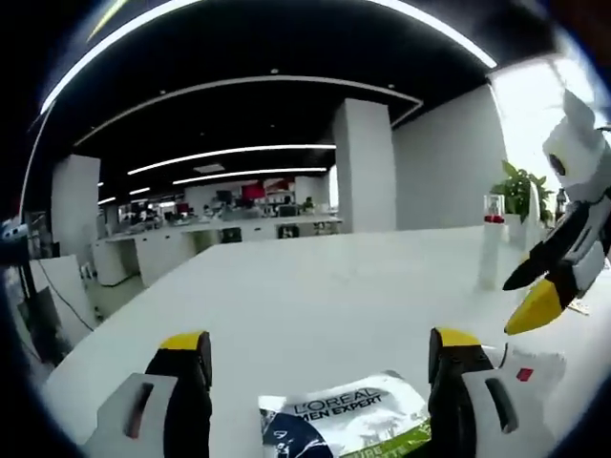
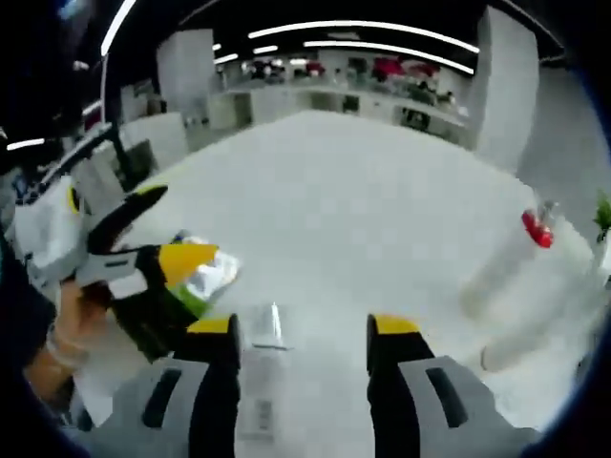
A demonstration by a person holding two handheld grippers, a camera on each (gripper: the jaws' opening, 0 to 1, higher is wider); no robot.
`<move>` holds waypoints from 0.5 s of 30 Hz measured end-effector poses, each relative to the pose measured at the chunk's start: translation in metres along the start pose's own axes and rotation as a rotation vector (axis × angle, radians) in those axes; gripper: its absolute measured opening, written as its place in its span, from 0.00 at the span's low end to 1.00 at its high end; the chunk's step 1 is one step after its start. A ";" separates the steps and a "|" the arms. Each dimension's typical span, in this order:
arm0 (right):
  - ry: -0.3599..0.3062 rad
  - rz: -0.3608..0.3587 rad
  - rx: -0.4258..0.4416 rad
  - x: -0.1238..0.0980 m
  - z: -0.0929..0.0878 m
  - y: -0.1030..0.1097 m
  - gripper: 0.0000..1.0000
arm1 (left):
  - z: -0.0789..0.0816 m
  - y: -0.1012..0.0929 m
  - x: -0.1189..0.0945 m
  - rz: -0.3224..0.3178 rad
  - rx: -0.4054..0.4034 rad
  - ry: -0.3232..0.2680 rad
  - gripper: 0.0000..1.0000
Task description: Arrange the skincare products in the storage area until every visible bottle or jar stands upright without overlapping.
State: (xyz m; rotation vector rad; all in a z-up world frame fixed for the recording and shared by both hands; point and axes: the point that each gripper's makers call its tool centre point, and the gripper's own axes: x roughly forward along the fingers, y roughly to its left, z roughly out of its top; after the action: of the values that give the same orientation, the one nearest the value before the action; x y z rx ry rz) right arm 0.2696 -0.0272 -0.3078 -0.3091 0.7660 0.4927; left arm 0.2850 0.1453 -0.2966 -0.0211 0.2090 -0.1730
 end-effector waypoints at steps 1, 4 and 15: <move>0.018 -0.007 -0.018 0.005 0.000 0.000 0.50 | 0.000 0.000 0.000 0.000 -0.003 0.001 0.97; 0.060 -0.007 -0.029 0.011 -0.003 0.001 0.45 | -0.001 -0.003 -0.005 -0.001 -0.007 -0.002 0.97; 0.210 0.065 0.048 0.031 -0.021 0.022 0.39 | 0.003 -0.006 -0.007 -0.047 -0.072 -0.034 0.98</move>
State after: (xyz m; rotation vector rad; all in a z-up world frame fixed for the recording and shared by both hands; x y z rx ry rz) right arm 0.2652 -0.0082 -0.3462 -0.2946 0.9932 0.5074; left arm 0.2783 0.1402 -0.2919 -0.1008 0.1810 -0.2121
